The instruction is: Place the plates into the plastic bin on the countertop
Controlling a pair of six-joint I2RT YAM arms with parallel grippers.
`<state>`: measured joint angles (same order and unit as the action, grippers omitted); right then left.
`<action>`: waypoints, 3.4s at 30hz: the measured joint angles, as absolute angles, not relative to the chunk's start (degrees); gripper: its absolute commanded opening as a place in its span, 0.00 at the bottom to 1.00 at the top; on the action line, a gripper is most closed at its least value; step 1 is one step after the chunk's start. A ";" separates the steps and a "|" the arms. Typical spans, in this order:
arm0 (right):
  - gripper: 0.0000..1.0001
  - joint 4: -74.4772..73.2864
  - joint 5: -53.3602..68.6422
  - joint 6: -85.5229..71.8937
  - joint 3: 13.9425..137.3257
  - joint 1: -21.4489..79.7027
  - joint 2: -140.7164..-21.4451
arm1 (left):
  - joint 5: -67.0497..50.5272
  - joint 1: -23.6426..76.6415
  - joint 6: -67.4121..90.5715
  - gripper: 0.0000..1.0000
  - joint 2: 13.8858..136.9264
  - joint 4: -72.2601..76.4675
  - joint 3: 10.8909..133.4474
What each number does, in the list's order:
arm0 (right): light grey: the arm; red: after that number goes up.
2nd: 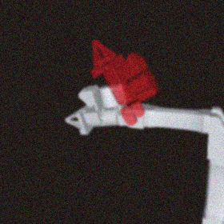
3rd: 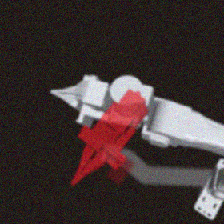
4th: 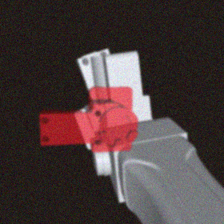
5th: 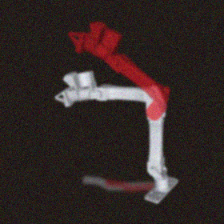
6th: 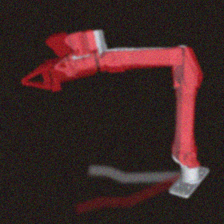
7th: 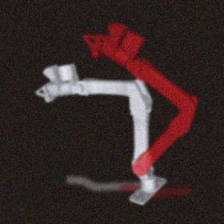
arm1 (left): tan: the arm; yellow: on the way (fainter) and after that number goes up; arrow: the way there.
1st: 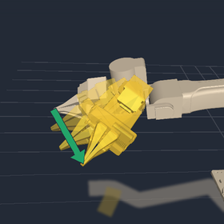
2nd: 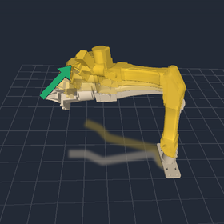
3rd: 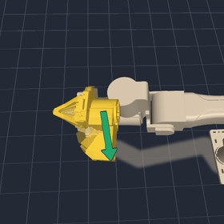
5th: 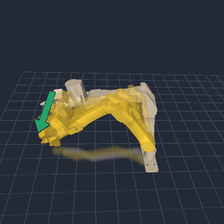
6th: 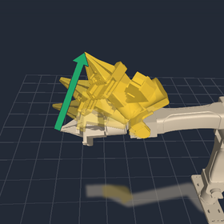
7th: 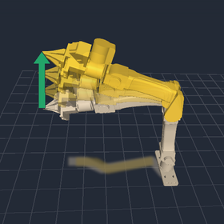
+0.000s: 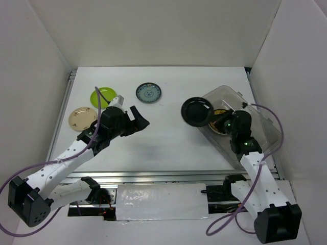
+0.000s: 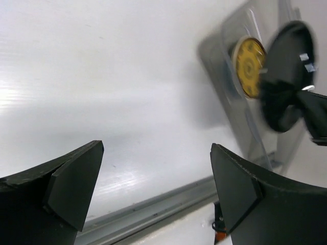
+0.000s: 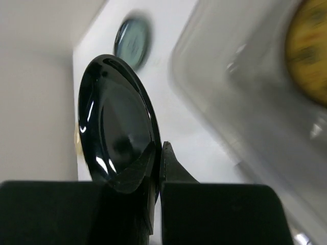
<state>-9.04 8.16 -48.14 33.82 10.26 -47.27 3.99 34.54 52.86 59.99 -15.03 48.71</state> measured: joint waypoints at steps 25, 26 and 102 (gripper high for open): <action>1.00 -20.38 -12.27 -53.74 38.98 -12.78 -53.45 | 7.03 22.46 49.71 0.99 74.28 -21.52 55.77; 1.00 -21.43 -12.25 -53.65 39.11 -13.04 -51.40 | 6.68 21.61 49.76 0.99 76.03 -20.53 56.29; 0.00 -9.50 1.23 -48.71 30.98 7.25 -46.96 | 16.14 38.68 54.00 0.99 65.71 -21.23 58.63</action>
